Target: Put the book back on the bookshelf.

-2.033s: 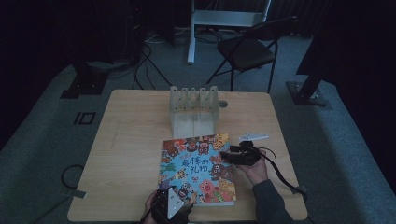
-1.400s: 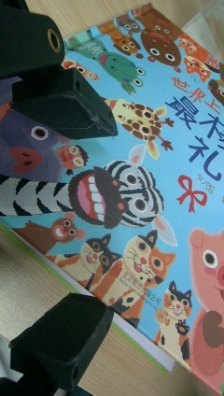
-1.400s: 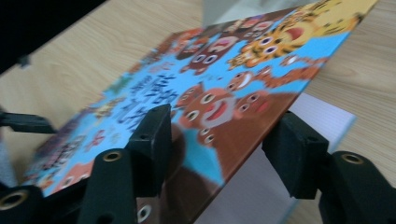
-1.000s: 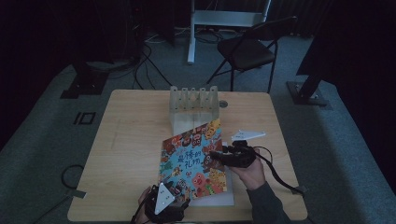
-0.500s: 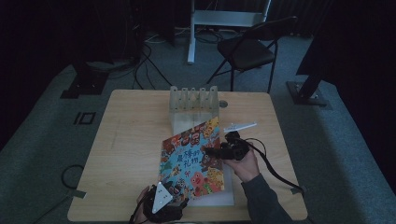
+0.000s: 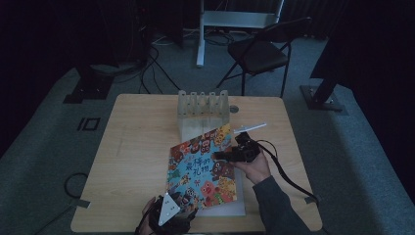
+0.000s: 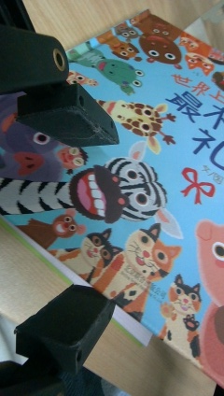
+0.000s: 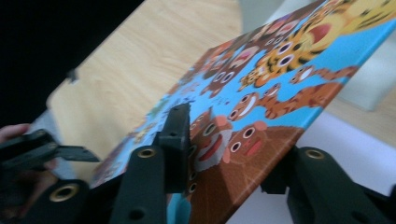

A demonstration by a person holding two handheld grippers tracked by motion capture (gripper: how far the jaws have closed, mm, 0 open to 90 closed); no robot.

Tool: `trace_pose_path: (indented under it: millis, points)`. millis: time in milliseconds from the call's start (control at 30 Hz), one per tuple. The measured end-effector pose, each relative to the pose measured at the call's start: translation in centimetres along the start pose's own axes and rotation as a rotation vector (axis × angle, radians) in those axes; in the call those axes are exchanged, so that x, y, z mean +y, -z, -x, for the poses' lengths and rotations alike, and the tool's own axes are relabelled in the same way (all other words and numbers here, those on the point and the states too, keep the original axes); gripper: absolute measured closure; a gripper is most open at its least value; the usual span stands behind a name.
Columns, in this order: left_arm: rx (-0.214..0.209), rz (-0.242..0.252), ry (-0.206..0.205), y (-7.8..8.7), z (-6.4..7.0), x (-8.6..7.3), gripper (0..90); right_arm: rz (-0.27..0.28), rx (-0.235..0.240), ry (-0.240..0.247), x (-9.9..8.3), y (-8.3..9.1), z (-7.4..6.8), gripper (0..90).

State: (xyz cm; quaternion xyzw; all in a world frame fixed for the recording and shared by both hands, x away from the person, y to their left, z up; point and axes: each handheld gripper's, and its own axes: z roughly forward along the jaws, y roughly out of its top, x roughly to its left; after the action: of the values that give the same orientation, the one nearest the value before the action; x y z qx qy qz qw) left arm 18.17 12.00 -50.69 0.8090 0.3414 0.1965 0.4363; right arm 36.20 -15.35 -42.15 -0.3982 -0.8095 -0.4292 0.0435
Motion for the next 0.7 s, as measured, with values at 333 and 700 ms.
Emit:
trace_pose_path:
  millis: [333, 700]
  points:
    - [-0.046, 0.013, 0.039, 1.4, -1.1, -0.4, 22.6, 0.007, 0.010, -0.010, 0.4, 0.1, -0.2, 66.3]
    - [0.026, 0.039, 0.109, 2.6, -3.7, -0.9, 23.2, 0.012, 0.007, -0.036, 0.5, 0.1, -0.3, 67.9]
